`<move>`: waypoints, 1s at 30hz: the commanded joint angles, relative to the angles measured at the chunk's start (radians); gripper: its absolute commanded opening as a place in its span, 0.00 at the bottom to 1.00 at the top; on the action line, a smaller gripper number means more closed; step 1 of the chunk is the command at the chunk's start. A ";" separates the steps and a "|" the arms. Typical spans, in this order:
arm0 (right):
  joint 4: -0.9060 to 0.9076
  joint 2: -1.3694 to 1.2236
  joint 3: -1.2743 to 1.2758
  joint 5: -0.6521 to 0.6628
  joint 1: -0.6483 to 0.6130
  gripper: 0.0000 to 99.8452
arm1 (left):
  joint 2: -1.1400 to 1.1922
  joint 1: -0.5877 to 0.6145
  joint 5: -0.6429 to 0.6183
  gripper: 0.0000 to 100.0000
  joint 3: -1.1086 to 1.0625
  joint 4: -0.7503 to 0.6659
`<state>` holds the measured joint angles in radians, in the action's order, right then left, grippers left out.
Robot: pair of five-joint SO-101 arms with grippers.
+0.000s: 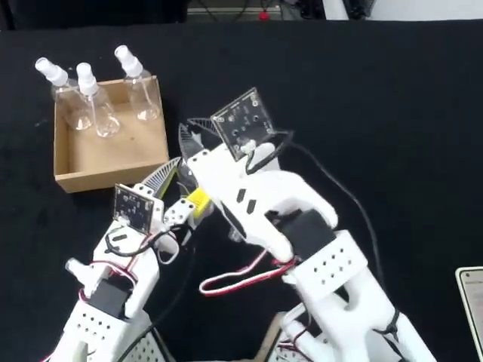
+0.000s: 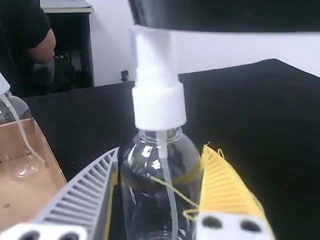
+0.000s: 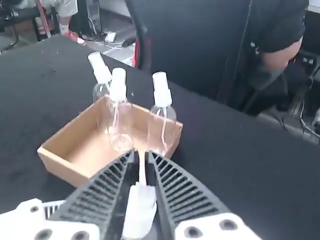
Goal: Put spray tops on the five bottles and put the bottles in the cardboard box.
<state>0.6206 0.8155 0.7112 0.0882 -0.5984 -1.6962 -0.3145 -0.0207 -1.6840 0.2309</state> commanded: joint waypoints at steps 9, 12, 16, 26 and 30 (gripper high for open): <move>0.161 0.094 -0.025 0.006 0.020 0.01 | -0.014 -0.007 0.000 0.13 -0.022 0.002; 0.157 0.094 -0.013 0.006 0.020 0.01 | -0.014 -0.007 0.000 0.13 -0.022 0.002; 0.133 0.110 0.004 0.006 0.025 0.01 | -0.014 -0.007 0.000 0.13 -0.022 0.032; 0.308 0.377 -0.079 0.015 0.034 0.01 | -0.014 -0.008 0.000 0.13 -0.022 0.043; 0.230 0.395 0.090 0.009 0.146 0.01 | -0.021 0.033 0.002 0.13 -0.022 0.043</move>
<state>0.9152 1.2037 0.7142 0.0990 -0.5386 -1.6978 -0.3099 -0.0207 -1.6840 0.2739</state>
